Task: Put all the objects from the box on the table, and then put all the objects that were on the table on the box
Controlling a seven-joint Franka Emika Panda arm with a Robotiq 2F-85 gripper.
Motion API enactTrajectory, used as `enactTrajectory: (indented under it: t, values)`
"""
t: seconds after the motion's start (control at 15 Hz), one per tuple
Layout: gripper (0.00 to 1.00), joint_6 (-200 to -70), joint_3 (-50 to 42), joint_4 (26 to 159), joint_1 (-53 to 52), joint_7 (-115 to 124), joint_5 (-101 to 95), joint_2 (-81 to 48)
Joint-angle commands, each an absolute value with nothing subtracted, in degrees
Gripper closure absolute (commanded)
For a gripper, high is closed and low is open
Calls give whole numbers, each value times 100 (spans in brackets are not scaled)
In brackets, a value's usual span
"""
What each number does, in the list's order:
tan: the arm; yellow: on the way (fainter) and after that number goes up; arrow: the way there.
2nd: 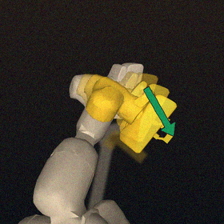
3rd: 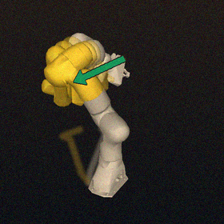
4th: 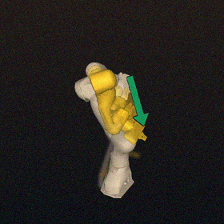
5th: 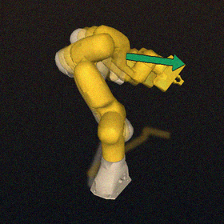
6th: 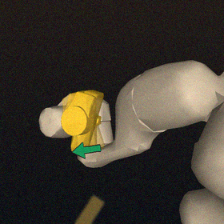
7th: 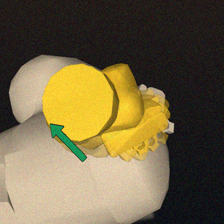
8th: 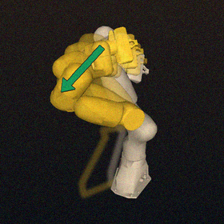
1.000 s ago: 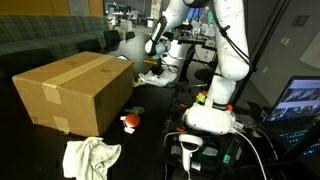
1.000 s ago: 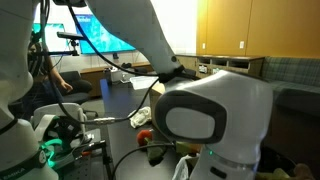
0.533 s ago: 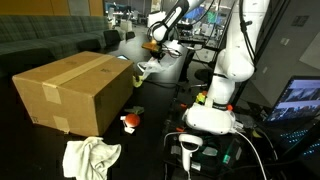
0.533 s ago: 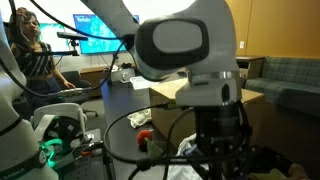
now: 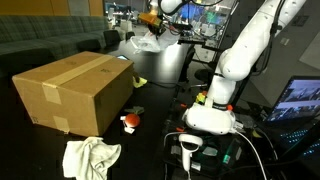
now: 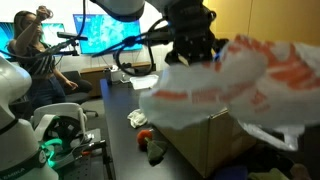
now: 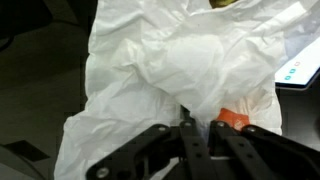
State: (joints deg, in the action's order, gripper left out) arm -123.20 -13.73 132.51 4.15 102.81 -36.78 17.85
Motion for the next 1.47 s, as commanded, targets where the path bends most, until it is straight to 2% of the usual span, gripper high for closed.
enactTrajectory:
  t: [0.0, 0.2, 0.67, 1.27, 1.4]
  values:
    - [87, -11911, -551, 13014, 601, 10127, -3548, 2319]
    - [87, -11861, -61, 12552, 489, 9954, -3492, 2181]
    - [87, -11822, 720, 10842, 91, 9368, -3426, 721]
    - [88, -11631, 821, 8477, -323, 8389, -3422, -1467]
    - [89, -11499, 579, 8039, -590, 8063, -3280, -1839]
